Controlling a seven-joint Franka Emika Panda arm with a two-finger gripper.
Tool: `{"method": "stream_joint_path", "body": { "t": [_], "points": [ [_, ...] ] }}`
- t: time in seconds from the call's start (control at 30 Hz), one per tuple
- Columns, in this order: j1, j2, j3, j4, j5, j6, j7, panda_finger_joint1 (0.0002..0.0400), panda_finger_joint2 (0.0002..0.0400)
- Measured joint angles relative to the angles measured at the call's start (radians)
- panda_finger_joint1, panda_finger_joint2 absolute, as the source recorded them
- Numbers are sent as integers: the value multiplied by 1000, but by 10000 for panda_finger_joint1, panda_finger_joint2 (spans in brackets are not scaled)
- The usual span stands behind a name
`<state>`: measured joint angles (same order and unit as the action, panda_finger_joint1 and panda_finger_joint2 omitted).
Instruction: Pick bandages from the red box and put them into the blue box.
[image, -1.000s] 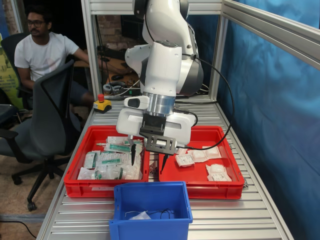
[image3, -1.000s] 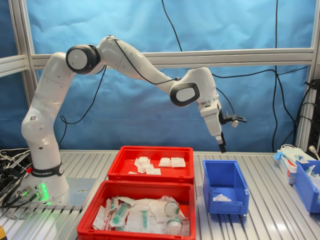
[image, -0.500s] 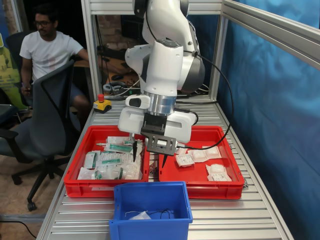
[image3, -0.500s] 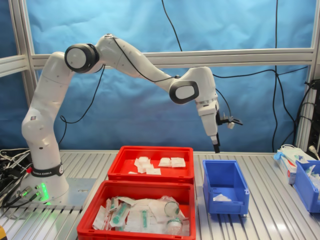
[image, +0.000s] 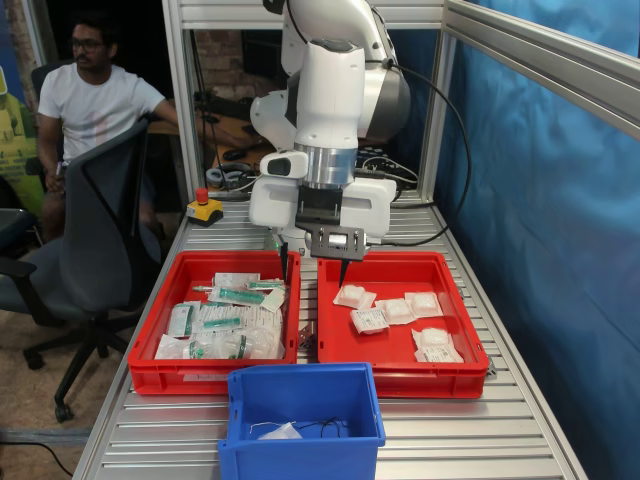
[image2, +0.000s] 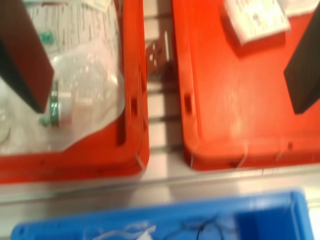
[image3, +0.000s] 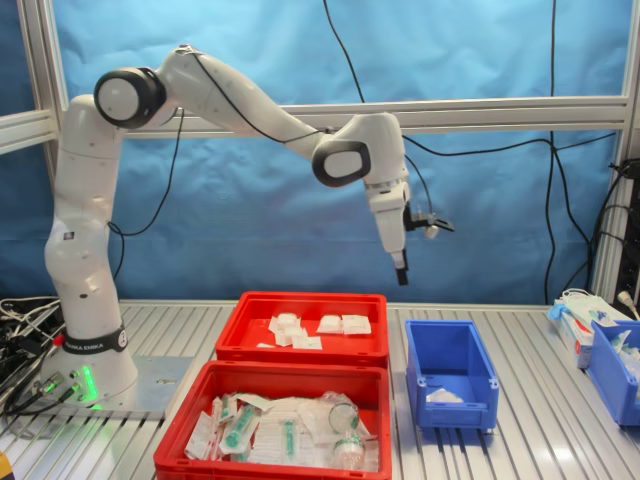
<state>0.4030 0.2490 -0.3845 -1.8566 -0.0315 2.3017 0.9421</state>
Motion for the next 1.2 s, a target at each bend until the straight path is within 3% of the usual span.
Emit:
{"method": "stream_joint_path", "body": {
  "t": [0.17,0.43,1.2],
  "points": [
    [10,-95,7,-77,0,-53,-30,400,400],
    [13,-189,22,-123,0,-158,-51,400,400],
    [31,-231,86,-175,0,-211,-66,400,400]
  ]
}}
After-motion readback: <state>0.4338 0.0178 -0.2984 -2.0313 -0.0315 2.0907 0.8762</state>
